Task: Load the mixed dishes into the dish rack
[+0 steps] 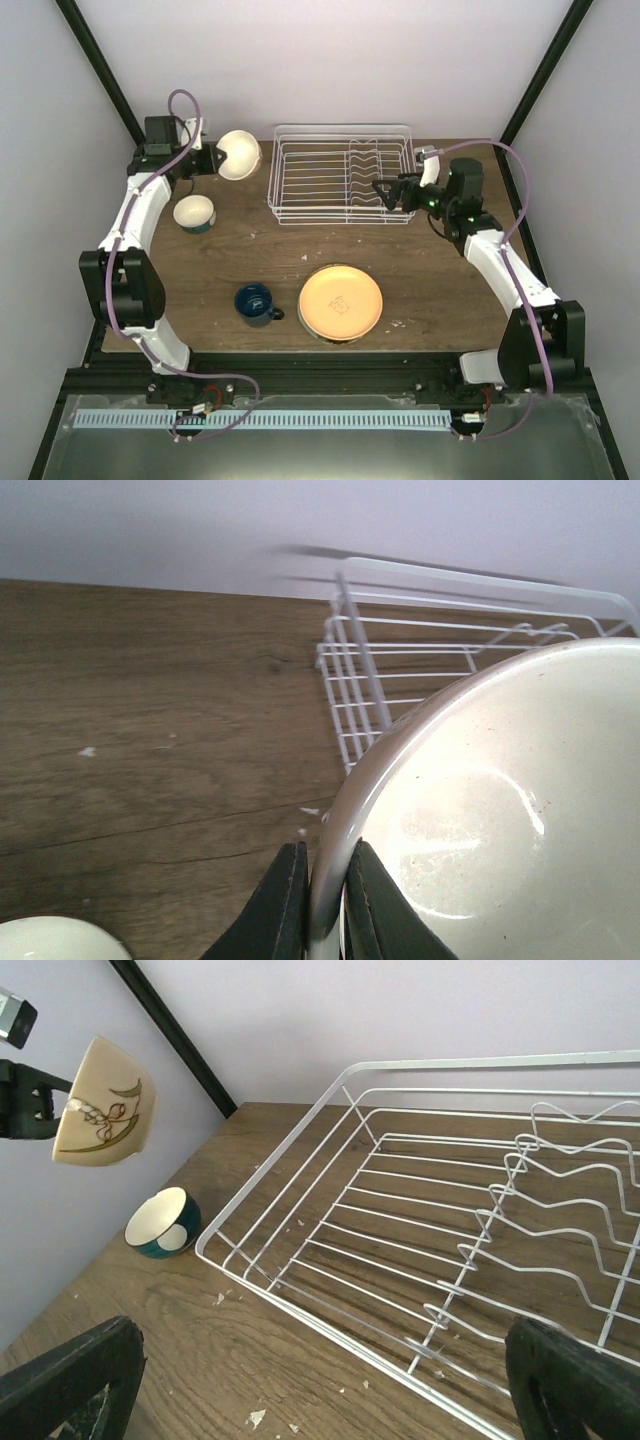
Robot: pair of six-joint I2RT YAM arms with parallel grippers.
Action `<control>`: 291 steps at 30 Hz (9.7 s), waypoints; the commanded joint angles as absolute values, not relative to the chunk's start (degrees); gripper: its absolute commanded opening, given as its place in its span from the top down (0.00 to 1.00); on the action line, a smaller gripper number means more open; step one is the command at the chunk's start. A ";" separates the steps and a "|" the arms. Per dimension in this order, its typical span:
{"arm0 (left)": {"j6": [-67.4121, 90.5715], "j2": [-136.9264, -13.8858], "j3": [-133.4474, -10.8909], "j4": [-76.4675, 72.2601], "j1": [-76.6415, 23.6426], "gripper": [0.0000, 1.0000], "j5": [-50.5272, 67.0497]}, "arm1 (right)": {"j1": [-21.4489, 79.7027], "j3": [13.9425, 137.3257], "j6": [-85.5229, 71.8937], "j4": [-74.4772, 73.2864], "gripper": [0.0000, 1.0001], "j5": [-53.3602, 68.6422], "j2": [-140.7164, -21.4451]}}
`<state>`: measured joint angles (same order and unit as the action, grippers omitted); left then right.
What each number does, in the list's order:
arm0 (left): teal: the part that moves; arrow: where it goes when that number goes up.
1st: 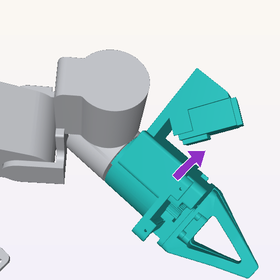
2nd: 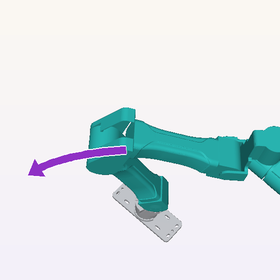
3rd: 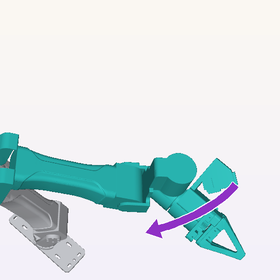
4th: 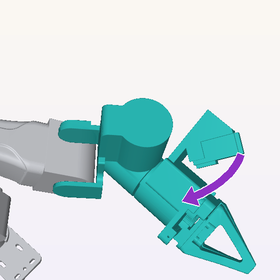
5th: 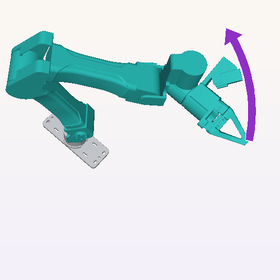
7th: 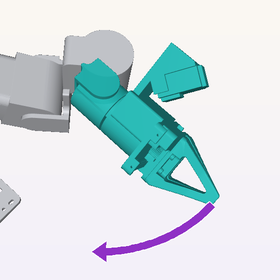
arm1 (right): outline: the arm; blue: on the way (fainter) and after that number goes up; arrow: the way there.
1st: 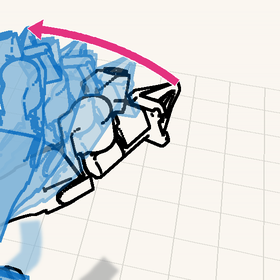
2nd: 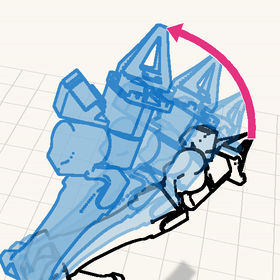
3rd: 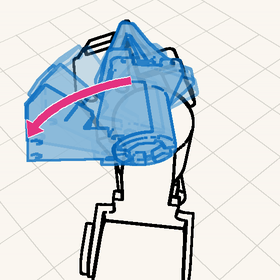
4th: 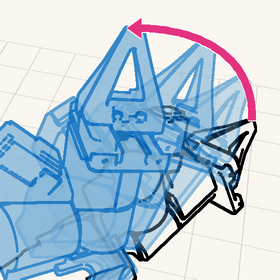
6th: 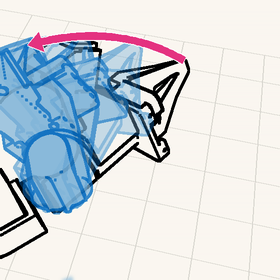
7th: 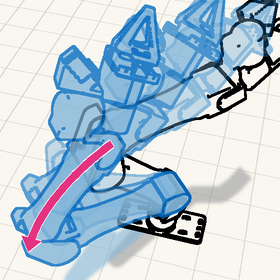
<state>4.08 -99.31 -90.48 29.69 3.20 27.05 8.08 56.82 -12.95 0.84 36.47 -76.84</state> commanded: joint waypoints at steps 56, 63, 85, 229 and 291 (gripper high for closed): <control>2.97 -89.25 -87.04 23.28 1.36 1.00 24.48 | -1.58 13.85 0.50 70.53 0.00 5.09 -86.85; 2.99 -89.82 -87.91 23.59 1.32 1.00 24.69 | -1.58 13.88 0.64 70.82 0.00 5.36 -87.20; 2.55 -88.01 -85.06 23.81 1.55 1.00 23.88 | -1.59 13.97 0.68 70.49 0.00 5.36 -87.10; 8.24 -90.42 -72.25 6.49 -21.34 1.00 27.11 | 22.10 70.72 -33.55 13.01 0.13 61.94 -101.45; 7.68 -95.02 -68.76 2.57 -20.48 0.50 23.25 | 22.77 83.82 -23.75 3.41 0.68 55.71 -109.73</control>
